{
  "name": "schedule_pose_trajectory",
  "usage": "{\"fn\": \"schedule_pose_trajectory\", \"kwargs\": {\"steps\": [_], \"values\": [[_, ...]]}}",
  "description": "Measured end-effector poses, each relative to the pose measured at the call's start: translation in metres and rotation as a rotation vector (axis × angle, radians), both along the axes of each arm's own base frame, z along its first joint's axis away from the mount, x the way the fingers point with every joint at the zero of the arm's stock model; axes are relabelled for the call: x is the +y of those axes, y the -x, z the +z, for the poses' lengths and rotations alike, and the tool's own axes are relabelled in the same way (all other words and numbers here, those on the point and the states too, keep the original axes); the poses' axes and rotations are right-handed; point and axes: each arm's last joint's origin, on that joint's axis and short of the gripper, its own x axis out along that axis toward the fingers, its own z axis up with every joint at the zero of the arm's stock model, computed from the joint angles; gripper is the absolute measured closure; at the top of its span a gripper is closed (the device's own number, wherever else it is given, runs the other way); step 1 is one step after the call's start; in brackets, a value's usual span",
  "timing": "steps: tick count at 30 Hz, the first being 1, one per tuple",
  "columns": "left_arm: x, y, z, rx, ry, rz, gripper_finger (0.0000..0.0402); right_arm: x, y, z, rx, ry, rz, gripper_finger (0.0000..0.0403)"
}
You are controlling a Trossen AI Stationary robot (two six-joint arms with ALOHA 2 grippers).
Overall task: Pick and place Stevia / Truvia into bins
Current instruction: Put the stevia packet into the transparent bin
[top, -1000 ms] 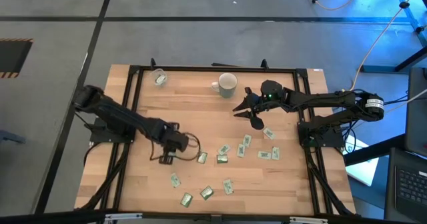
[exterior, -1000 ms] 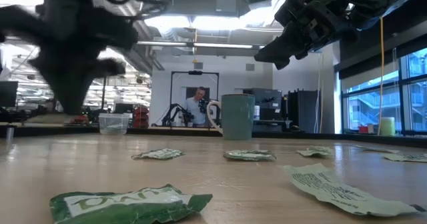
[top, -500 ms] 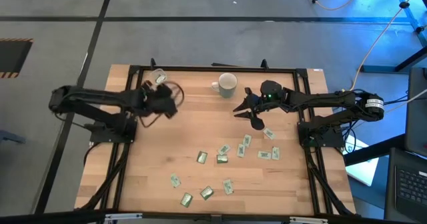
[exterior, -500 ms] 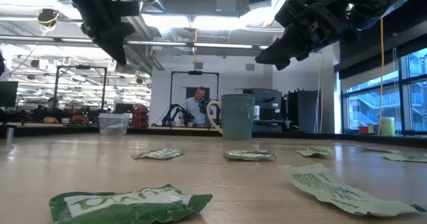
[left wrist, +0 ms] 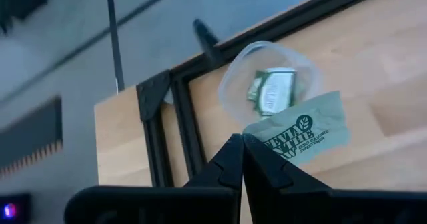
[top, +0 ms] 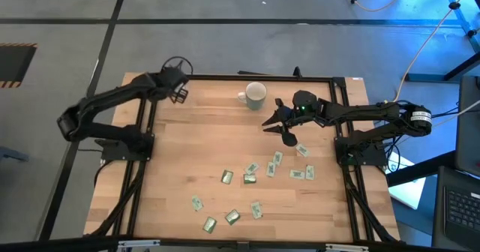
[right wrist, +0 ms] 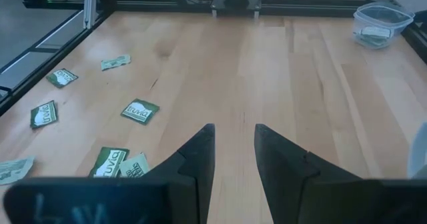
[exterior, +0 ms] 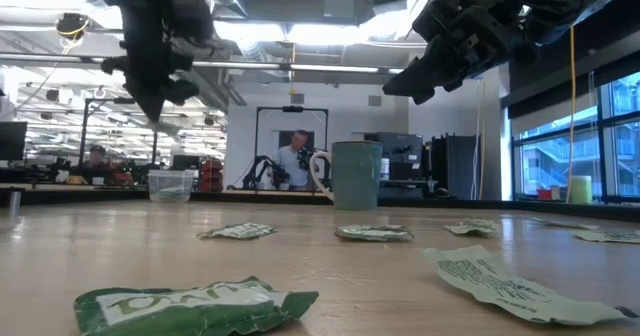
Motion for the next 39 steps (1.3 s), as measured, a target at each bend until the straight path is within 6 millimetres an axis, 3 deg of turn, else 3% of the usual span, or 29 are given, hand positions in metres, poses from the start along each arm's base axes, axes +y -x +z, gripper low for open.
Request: {"fn": "schedule_pose_trajectory", "kwargs": {"steps": [9, 17, 26, 39], "values": [[0.035, -0.004, -0.019, 0.007, 0.017, 0.053, 0.0398, 0.000, 0.000, 0.000, 0.000, 0.000, 0.000, 0.0293], [0.060, -0.008, -0.048, 0.058, 0.065, 0.108, 0.0398, 0.000, 0.000, 0.000, 0.001, -0.001, 0.000, 0.0293], [0.073, -0.013, -0.074, 0.127, 0.135, 0.099, 0.0398, 0.000, 0.000, 0.000, 0.002, -0.001, 0.000, 0.0293], [0.079, -0.019, -0.077, 0.122, 0.108, 0.031, 0.0395, 0.000, 0.000, -0.001, 0.010, -0.004, 0.000, 0.0293]]}}
